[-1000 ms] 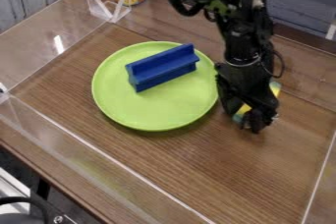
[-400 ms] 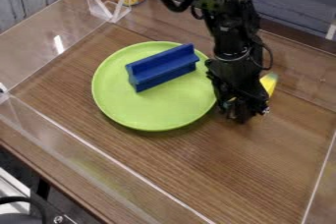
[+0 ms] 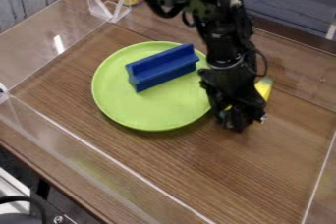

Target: Remove the banana from inside the green plate and put it on the table

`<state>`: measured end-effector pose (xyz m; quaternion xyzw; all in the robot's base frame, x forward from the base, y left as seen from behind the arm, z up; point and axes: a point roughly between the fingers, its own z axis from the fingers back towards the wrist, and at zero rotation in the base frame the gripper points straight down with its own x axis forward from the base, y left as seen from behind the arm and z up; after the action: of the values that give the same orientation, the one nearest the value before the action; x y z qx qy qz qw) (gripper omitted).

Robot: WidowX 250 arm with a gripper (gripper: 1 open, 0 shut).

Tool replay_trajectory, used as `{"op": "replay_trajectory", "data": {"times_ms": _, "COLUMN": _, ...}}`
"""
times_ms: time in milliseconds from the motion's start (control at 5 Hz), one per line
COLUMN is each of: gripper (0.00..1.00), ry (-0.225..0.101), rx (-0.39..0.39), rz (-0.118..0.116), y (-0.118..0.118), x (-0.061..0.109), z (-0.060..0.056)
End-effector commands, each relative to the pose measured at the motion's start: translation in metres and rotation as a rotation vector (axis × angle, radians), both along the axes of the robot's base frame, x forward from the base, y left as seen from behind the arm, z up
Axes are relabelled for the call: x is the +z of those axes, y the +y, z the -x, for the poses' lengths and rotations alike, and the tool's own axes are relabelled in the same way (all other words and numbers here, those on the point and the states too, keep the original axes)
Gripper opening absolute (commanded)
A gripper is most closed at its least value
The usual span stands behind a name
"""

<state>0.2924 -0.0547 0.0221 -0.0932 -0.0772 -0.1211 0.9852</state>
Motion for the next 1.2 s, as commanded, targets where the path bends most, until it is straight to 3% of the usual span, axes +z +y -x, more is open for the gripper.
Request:
{"op": "replay_trajectory", "data": {"times_ms": 0, "gripper": 0.00, "ry": -0.019, "rx": 0.066, "rz": 0.020, "y": -0.005, "x": 0.012, "z": 0.001}}
{"op": "replay_trajectory", "data": {"times_ms": 200, "gripper": 1.00, "ry": -0.010, "rx": 0.052, "rz": 0.017, "y": -0.003, "x": 0.023, "z": -0.001}}
{"op": "replay_trajectory", "data": {"times_ms": 400, "gripper": 1.00, "ry": -0.003, "rx": 0.042, "rz": 0.014, "y": 0.000, "x": 0.035, "z": -0.003}}
{"op": "replay_trajectory", "data": {"times_ms": 800, "gripper": 1.00, "ry": -0.027, "rx": -0.091, "rz": 0.012, "y": -0.007, "x": 0.050, "z": -0.008}}
{"op": "replay_trajectory", "data": {"times_ms": 1000, "gripper": 1.00, "ry": -0.036, "rx": -0.023, "rz": 0.007, "y": -0.012, "x": 0.055, "z": -0.001}}
